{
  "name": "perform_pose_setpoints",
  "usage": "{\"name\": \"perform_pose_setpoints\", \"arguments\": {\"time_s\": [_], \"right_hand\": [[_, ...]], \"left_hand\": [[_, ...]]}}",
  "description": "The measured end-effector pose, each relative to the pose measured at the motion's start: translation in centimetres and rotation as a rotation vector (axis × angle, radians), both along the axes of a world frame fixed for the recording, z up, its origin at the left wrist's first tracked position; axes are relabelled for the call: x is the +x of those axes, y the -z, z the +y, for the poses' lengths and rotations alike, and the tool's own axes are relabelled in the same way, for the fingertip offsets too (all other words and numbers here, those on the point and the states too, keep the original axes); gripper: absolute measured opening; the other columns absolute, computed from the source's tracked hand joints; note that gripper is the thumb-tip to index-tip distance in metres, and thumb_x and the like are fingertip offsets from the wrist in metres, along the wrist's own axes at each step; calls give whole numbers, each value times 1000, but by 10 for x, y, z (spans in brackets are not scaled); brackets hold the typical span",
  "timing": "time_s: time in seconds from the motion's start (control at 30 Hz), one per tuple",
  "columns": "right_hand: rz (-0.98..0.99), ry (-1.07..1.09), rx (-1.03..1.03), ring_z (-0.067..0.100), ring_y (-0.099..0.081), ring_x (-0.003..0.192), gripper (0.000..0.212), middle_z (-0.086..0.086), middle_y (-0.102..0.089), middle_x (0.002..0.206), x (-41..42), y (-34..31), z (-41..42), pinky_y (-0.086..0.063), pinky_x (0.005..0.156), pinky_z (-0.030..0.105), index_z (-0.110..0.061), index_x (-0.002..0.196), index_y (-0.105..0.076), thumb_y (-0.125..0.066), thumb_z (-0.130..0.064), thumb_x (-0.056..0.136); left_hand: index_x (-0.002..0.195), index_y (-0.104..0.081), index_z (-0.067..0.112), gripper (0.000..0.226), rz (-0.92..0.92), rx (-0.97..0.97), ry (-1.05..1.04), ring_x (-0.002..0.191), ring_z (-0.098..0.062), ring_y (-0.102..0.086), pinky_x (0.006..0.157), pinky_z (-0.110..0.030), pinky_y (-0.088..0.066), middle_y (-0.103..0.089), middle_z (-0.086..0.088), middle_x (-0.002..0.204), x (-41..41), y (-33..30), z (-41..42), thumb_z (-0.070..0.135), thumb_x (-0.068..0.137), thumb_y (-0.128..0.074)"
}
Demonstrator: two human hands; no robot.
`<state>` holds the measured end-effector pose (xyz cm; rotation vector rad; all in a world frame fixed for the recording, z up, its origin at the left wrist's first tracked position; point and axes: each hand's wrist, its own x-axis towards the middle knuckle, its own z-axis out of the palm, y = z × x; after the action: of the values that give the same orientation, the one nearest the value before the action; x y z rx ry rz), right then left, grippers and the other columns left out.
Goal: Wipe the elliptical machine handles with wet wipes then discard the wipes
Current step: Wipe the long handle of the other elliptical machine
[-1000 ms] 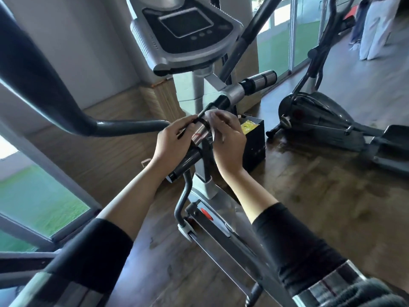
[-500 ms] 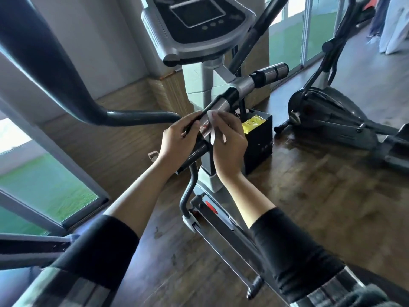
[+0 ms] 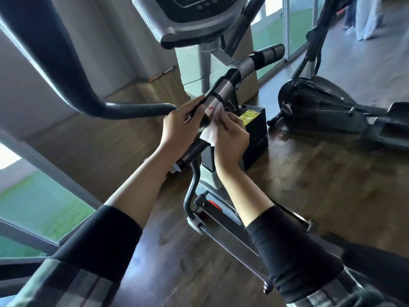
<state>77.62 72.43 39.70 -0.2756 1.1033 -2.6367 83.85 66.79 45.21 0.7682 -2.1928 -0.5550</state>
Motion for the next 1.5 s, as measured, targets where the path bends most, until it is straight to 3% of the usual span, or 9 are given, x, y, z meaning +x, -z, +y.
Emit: {"name": "perform_pose_setpoints", "arguments": {"time_s": [0.1, 0.23, 0.37, 0.5, 0.67, 0.83, 1.2, 1.37, 1.5], "right_hand": [[31, 14, 8, -6, -60, 85, 20, 13, -64, 108, -8, -5, -2, -48, 82, 11, 0, 103, -70, -68, -3, 84], [125, 45, 1, 7, -62, 94, 17, 9, -63, 102, 14, 6, 1, -51, 85, 21, 2, 100, -71, -68, -4, 84], [187, 92, 21, -6, -61, 86, 16, 13, -61, 102, 13, 6, 1, -50, 80, 14, 4, 100, -69, -64, 0, 86], [299, 166, 123, 6, -61, 94, 19, 9, -63, 104, -2, -7, -3, -50, 85, 16, 1, 104, -70, -64, -8, 88], [392, 216, 142, 13, -62, 95, 18, 8, -60, 102, 22, 5, 2, -46, 81, 9, 6, 102, -69, -64, 2, 85], [467, 331, 225, -4, -59, 89, 16, 7, -62, 98, 5, -11, 0, -46, 80, 7, 2, 100, -71, -65, -5, 86], [622, 374, 330, 15, -62, 93, 19, 9, -63, 100, 0, -15, -1, -49, 85, 12, 3, 102, -70, -65, 2, 84], [536, 374, 377, 16, -65, 87, 17, 6, -65, 102, -12, -29, -9, -51, 82, 18, -2, 102, -72, -66, -5, 86], [448, 443, 373, -7, -60, 84, 21, 6, -64, 102, 21, -11, -8, -44, 77, 4, -1, 107, -69, -65, -2, 87]], "left_hand": [[123, -65, 32, 29, 22, 18, 23, 83, -3, -65, 77, -15, -50, -68, 13, 89, 2, 2, -3, 32, 95, -58], [122, -65, 32, 29, 43, 46, 34, 89, -7, -66, 85, -24, -51, -69, 13, 90, 4, 3, -4, 32, 95, -58], [124, -64, 29, 29, 53, 70, 56, 94, -6, -66, 89, -26, -52, -71, 11, 99, 6, 5, -2, 28, 95, -57], [124, -64, 25, 30, 83, 88, 93, 98, -8, -67, 94, -31, -52, -71, 11, 99, 9, 6, -3, 24, 95, -57], [126, -63, 22, 32, 74, 161, 143, 105, -3, -64, 99, -30, -49, -70, 10, 108, 13, 4, -4, 22, 94, -58], [125, -64, 24, 38, 81, 227, 183, 106, -8, -65, 102, -39, -49, -71, 5, 112, 17, 1, -4, 26, 87, -58], [121, -64, 32, 35, 166, 312, 280, 116, -11, -61, 104, -44, -46, -67, 6, 122, 19, 9, -12, 32, 86, -60], [124, -63, 28, 35, 146, 355, 429, 117, -5, -59, 106, -36, -44, -66, 9, 123, 23, 11, -29, 23, 89, -61], [128, -61, 19, 36, 126, 327, 521, 106, 8, -60, 95, -12, -45, -65, 11, 121, 25, 9, -42, 13, 93, -60]]}}
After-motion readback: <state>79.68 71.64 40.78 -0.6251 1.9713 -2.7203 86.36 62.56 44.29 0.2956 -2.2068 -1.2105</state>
